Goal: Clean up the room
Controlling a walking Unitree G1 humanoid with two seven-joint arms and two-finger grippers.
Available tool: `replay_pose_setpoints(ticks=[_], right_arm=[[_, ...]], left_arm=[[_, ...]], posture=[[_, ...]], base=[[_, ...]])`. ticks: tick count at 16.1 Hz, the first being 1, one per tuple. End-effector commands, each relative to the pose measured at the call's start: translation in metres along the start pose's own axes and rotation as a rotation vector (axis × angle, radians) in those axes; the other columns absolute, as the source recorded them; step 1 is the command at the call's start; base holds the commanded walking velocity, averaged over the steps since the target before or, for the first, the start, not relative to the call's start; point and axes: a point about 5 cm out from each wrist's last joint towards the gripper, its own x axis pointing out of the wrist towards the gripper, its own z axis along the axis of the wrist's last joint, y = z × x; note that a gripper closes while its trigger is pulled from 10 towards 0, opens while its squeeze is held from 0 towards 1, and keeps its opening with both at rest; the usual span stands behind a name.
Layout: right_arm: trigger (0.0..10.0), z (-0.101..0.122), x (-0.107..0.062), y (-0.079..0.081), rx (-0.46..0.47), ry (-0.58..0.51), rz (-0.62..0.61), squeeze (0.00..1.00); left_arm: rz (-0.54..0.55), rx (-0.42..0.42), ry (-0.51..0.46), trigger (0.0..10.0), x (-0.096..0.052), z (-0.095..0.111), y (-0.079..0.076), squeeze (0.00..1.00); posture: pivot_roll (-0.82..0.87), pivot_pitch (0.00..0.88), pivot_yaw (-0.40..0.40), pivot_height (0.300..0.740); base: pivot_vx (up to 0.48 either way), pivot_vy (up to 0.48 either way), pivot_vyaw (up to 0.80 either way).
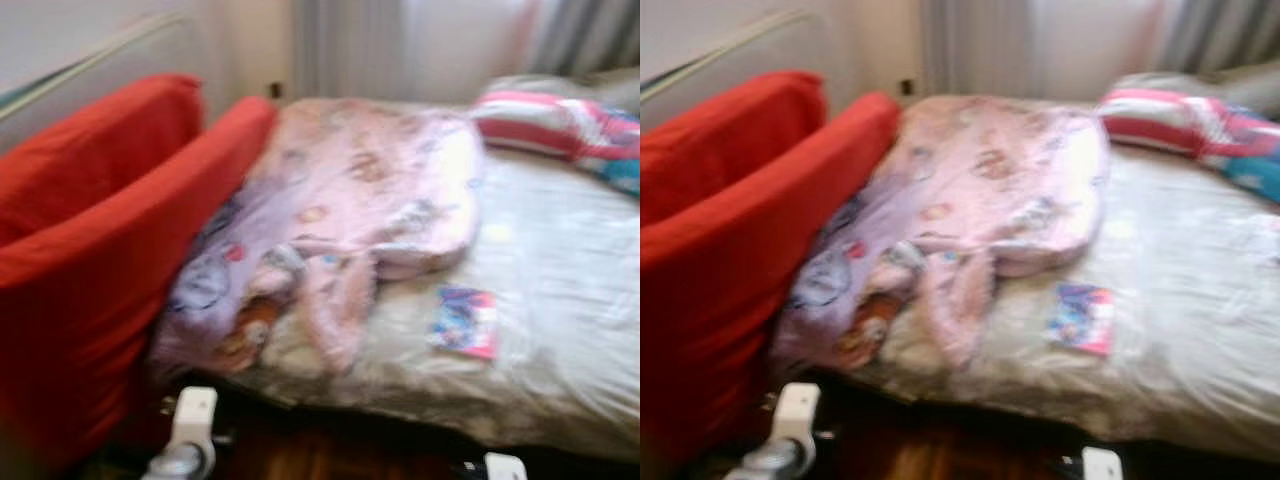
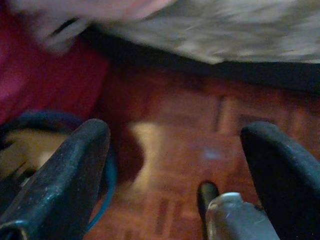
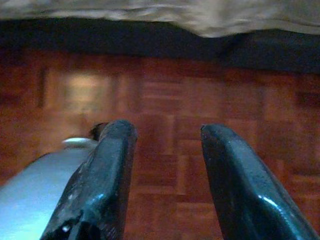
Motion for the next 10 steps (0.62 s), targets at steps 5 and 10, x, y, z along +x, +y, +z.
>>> replay_pose_setpoints(ticks=[5,10], right_arm=[[10.0,-0.0021,-0.0004,0.0039,0.001,-0.004,0.014,0.0],[10.0,-0.0013,-0.0003,0.0054,-0.034,-0.011,0.03,0.0]], left_arm=[[0.004,0.02,0.011,10.0,-0.0008,-0.0026,0.0052,0.0],[0.003,0.027,0.013,10.0,-0.001,-0.0031,0.0062,0.0]], posture=[[0.08,0.0,0.012,0.74],[0.08,0.0,0.018,0.74]], base=[[0.0,-0.266,-0.16],[0.0,-0.266,0.0]])
